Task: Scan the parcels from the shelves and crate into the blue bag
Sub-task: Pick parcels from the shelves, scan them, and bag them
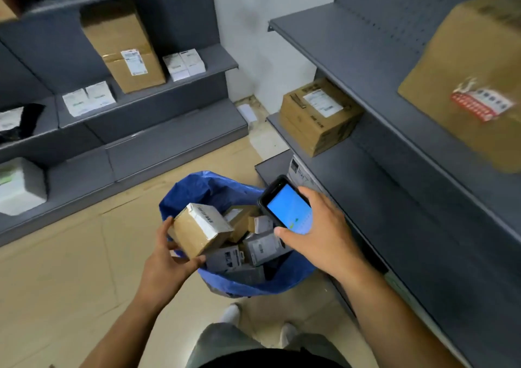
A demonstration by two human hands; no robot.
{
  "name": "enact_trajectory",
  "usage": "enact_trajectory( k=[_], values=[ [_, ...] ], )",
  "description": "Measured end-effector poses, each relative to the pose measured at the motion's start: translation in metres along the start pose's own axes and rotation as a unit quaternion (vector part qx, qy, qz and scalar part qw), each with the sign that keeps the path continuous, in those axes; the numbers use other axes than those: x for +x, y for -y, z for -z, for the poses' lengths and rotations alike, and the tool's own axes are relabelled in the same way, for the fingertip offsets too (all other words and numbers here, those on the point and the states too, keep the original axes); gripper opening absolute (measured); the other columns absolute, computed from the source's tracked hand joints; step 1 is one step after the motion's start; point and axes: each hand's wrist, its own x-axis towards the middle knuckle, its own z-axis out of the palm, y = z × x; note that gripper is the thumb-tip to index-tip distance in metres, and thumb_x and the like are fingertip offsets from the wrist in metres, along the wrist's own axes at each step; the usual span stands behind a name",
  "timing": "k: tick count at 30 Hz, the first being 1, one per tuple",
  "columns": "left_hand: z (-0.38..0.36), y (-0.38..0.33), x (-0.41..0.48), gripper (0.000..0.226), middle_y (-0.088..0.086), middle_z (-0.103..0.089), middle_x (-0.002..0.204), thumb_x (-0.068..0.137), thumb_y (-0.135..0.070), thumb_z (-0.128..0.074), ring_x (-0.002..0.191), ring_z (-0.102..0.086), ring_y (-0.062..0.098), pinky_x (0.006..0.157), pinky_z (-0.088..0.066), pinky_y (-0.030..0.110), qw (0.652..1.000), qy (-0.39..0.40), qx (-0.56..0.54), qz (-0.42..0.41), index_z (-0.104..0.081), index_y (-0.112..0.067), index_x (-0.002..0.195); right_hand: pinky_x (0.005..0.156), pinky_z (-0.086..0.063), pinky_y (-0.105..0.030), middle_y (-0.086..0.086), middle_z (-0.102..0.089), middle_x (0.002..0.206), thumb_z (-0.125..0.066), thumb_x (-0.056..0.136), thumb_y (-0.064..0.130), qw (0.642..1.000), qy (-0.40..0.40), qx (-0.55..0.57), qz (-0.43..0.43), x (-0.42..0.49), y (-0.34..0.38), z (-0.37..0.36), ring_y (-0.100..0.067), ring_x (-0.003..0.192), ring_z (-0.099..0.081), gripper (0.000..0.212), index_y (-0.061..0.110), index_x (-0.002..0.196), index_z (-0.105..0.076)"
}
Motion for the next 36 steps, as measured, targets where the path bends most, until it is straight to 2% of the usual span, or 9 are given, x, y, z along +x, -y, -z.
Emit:
enact_trajectory(
  k=[5, 10, 12, 16, 18, 21, 25, 30, 36],
  values=[
    [-0.005, -0.013, 0.05, 0.113, -0.001, -0.062, 0.104, 0.071, -0.029, -0.092, 0.089, -0.067, 0.017, 0.071, -0.051, 0.025, 0.995, 0.085, -0.029, -0.044, -0.019, -0.043, 0.156, 0.093, -0.052, -0.037, 0.015, -0.052, 0.127, -0.079, 0.063, 0.058, 0.995, -0.052, 0.024, -0.077, -0.007, 0.012, -0.004, -0.009, 0.114, -0.053, 0.082, 0.04, 0.134, -0.043],
    [-0.013, -0.055, 0.069, 0.108, -0.009, -0.059, 0.114, 0.074, -0.033, -0.088, 0.095, -0.068, 0.012, 0.084, -0.059, 0.032, 0.966, 0.198, -0.071, -0.147, -0.019, -0.046, 0.156, 0.09, -0.052, -0.033, 0.015, -0.052, 0.126, -0.081, 0.064, 0.055, 0.983, -0.121, 0.018, -0.139, -0.025, 0.032, -0.012, -0.009, 0.113, -0.053, 0.082, 0.042, 0.135, -0.041],
    [-0.019, -0.073, 0.066, 0.101, -0.015, -0.057, 0.118, 0.075, -0.036, -0.086, 0.103, -0.065, 0.006, 0.086, -0.056, 0.027, 0.948, 0.245, -0.081, -0.187, -0.024, -0.047, 0.154, 0.093, -0.051, -0.034, 0.013, -0.053, 0.127, -0.082, 0.063, 0.053, 0.971, -0.166, 0.014, -0.169, -0.041, 0.036, -0.013, -0.01, 0.115, -0.052, 0.084, 0.04, 0.136, -0.042],
    [-0.041, -0.104, 0.054, 0.083, -0.02, -0.051, 0.137, 0.081, -0.033, -0.083, 0.128, -0.052, 0.001, 0.104, -0.05, 0.032, 0.9, 0.343, -0.077, -0.257, -0.035, -0.045, 0.149, 0.088, -0.044, -0.021, 0.018, -0.054, 0.124, -0.084, 0.064, 0.049, 0.947, -0.244, -0.002, -0.211, -0.091, 0.034, -0.012, -0.004, 0.112, -0.051, 0.081, 0.039, 0.135, -0.046],
    [-0.057, -0.12, 0.038, 0.084, -0.022, -0.047, 0.145, 0.078, -0.047, -0.081, 0.135, -0.047, 0.002, 0.11, -0.047, 0.041, 0.872, 0.396, -0.074, -0.277, -0.036, -0.048, 0.148, 0.082, -0.038, -0.008, 0.021, -0.05, 0.119, -0.085, 0.065, 0.05, 0.933, -0.269, -0.006, -0.24, -0.125, 0.031, -0.007, 0.002, 0.107, -0.049, 0.08, 0.039, 0.135, -0.046],
    [-0.081, -0.147, -0.002, 0.084, -0.027, -0.043, 0.148, 0.068, -0.075, -0.072, 0.139, -0.044, 0.002, 0.113, -0.044, 0.044, 0.827, 0.461, -0.083, -0.31, -0.037, -0.059, 0.142, 0.081, -0.037, -0.004, 0.021, -0.052, 0.118, -0.083, 0.066, 0.05, 0.902, -0.322, 0.0, -0.287, -0.182, 0.023, 0.005, 0.004, 0.105, -0.049, 0.077, 0.038, 0.133, -0.047],
    [-0.11, -0.173, -0.081, 0.07, -0.04, -0.042, 0.143, 0.071, -0.066, -0.066, 0.136, -0.038, -0.015, 0.115, -0.04, 0.037, 0.766, 0.528, -0.074, -0.359, -0.041, -0.061, 0.137, 0.089, -0.047, -0.02, 0.021, -0.054, 0.121, -0.076, 0.061, 0.059, 0.848, -0.406, 0.023, -0.341, -0.265, 0.006, 0.013, 0.0, 0.111, -0.053, 0.078, 0.04, 0.132, -0.047],
    [-0.155, -0.182, -0.189, 0.066, -0.033, -0.049, 0.141, 0.075, -0.061, -0.065, 0.136, -0.044, -0.006, 0.113, -0.042, 0.039, 0.695, 0.592, -0.041, -0.406, -0.046, -0.054, 0.138, 0.097, -0.047, -0.027, 0.019, -0.054, 0.127, -0.075, 0.062, 0.062, 0.78, -0.483, 0.05, -0.395, -0.379, -0.021, 0.013, -0.001, 0.118, -0.051, 0.084, 0.038, 0.136, -0.045],
    [-0.21, -0.175, -0.348, 0.071, -0.031, -0.051, 0.141, 0.076, -0.059, -0.065, 0.135, -0.047, -0.005, 0.106, -0.044, 0.029, 0.614, 0.663, -0.02, -0.429, -0.044, -0.047, 0.142, 0.085, -0.036, -0.006, 0.02, -0.054, 0.122, -0.083, 0.065, 0.052, 0.707, -0.542, 0.067, -0.449, -0.534, -0.052, 0.015, 0.003, 0.111, -0.051, 0.079, 0.038, 0.135, -0.047]
  ],
)
